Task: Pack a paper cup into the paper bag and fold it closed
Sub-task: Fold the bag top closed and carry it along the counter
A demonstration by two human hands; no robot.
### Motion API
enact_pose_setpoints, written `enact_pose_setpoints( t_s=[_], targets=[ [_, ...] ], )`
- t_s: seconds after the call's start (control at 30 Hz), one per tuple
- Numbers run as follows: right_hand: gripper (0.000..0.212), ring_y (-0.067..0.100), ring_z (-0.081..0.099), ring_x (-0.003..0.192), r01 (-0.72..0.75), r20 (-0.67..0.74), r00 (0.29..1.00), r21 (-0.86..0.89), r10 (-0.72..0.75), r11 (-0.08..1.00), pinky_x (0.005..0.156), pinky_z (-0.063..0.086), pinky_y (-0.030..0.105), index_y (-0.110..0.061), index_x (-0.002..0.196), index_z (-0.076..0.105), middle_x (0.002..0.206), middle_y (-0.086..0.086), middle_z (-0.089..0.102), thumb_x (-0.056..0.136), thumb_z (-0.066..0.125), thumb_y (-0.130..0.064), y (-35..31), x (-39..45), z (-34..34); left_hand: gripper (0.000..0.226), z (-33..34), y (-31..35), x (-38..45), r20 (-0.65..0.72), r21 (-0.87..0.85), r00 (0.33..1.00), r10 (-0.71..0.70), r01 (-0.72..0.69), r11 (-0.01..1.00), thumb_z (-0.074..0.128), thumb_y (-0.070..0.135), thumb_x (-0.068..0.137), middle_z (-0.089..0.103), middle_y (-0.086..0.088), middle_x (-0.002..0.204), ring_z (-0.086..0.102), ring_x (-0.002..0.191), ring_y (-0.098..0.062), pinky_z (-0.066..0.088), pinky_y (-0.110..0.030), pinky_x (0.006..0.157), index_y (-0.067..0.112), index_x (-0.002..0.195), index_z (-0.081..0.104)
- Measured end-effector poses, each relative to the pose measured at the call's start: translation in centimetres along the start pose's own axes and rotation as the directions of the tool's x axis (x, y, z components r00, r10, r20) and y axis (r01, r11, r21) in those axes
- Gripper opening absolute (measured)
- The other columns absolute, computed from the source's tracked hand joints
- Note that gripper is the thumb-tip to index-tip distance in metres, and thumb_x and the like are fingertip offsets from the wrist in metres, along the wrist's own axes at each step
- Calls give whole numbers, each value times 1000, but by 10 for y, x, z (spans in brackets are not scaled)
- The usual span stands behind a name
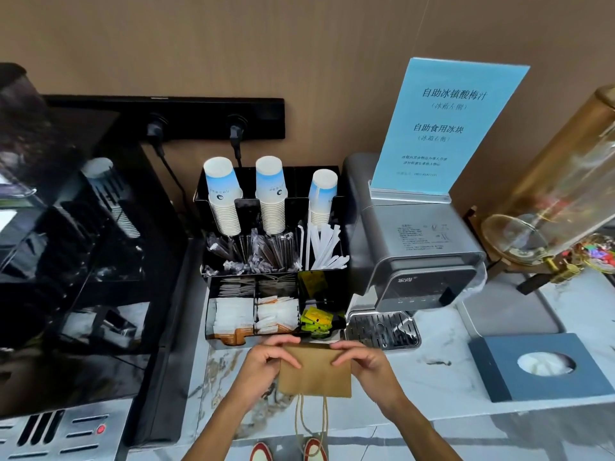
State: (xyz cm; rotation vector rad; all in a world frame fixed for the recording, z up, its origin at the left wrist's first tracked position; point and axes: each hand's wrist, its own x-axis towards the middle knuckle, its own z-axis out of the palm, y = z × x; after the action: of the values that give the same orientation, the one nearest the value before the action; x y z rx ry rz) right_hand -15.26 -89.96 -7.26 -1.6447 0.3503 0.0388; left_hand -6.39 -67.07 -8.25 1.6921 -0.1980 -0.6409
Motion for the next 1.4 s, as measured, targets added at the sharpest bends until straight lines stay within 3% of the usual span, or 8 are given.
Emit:
enact_pose_setpoints(
  t_s=[0.17, 0.27, 0.4, 0.53, 0.7, 1.07, 1.23, 1.4],
  targets=[
    [43, 1, 45, 120, 42, 31, 999, -364, -33, 931, 95, 41, 18, -30, 75, 76, 119, -19, 67, 76, 64, 11, -1, 1, -9, 55, -7, -4, -1, 60, 383, 995, 78, -95, 919, 61, -8, 82, 60, 31, 130, 36, 130, 8, 34, -30, 109, 45, 77, 76],
    [35, 1, 45, 113, 61, 38, 998, -532, -48, 845, 93, 42, 19, -37, 75, 49, 115, -24, 55, 73, 80, -23, -4, 5, -1, 32, -1, 3, 0, 97, 514, 989, 114, -148, 845, 77, 26, 80, 57, 30, 129, 46, 126, 5, 45, -33, 103, 50, 91, 58],
    [42, 14, 50, 103, 78, 104, 995, -682, -9, 727, 88, 47, 30, -43, 94, 41, 111, -15, 55, 77, 77, -31, -15, 15, 11, 60, 12, 11, 5, 99, 459, 995, 17, -61, 887, 78, 27, 86, 68, 19, 127, 65, 114, -2, 57, -33, 98, 55, 130, 50],
    [49, 19, 54, 113, 206, 256, 967, -814, 16, 543, 100, 40, 34, -39, 130, 51, 122, -6, 66, 85, 70, -39, -28, 28, 20, 37, 20, 18, 12, 57, 607, 998, -19, -19, 794, 78, 38, 84, 77, 17, 98, 68, 91, -7, 57, -31, 84, 50, 117, 66],
    [31, 24, 59, 107, 189, 220, 975, -886, 24, 424, 96, 39, 34, -35, 116, 65, 109, -2, 73, 88, 64, -48, -23, 33, 28, 10, 26, 18, 15, 28, 654, 1000, -6, -14, 757, 75, 36, 86, 67, 20, 66, 62, 73, -5, 43, -20, 61, 36, 97, 77],
    [25, -1, 62, 68, -82, 113, 981, -506, 160, 859, 65, 50, 15, -33, 82, 71, 76, -12, 71, 68, 88, -21, -9, 25, 2, 7, 27, 12, 10, -112, 581, 993, -31, 91, 809, 79, 32, 84, 79, 10, 83, 69, 79, -11, 52, -24, 68, 30, 90, 80],
    [24, 0, 67, 76, -165, 72, 976, -367, 205, 916, 69, 52, 9, -10, 95, 76, 86, -7, 77, 73, 85, -6, 10, 20, -12, 6, 26, 5, 10, -123, 491, 991, -62, 115, 863, 79, 26, 85, 79, 4, 88, 72, 85, -15, 57, -28, 75, 25, 91, 79],
    [43, 2, 66, 94, -170, 65, 976, -375, 208, 911, 77, 50, 7, -15, 112, 74, 106, -5, 75, 71, 88, -11, 17, 22, -10, 24, 22, -5, 8, -74, 317, 984, -163, 178, 932, 80, 13, 84, 79, 7, 102, 71, 103, -13, 57, -27, 90, 21, 106, 76]
  ],
)
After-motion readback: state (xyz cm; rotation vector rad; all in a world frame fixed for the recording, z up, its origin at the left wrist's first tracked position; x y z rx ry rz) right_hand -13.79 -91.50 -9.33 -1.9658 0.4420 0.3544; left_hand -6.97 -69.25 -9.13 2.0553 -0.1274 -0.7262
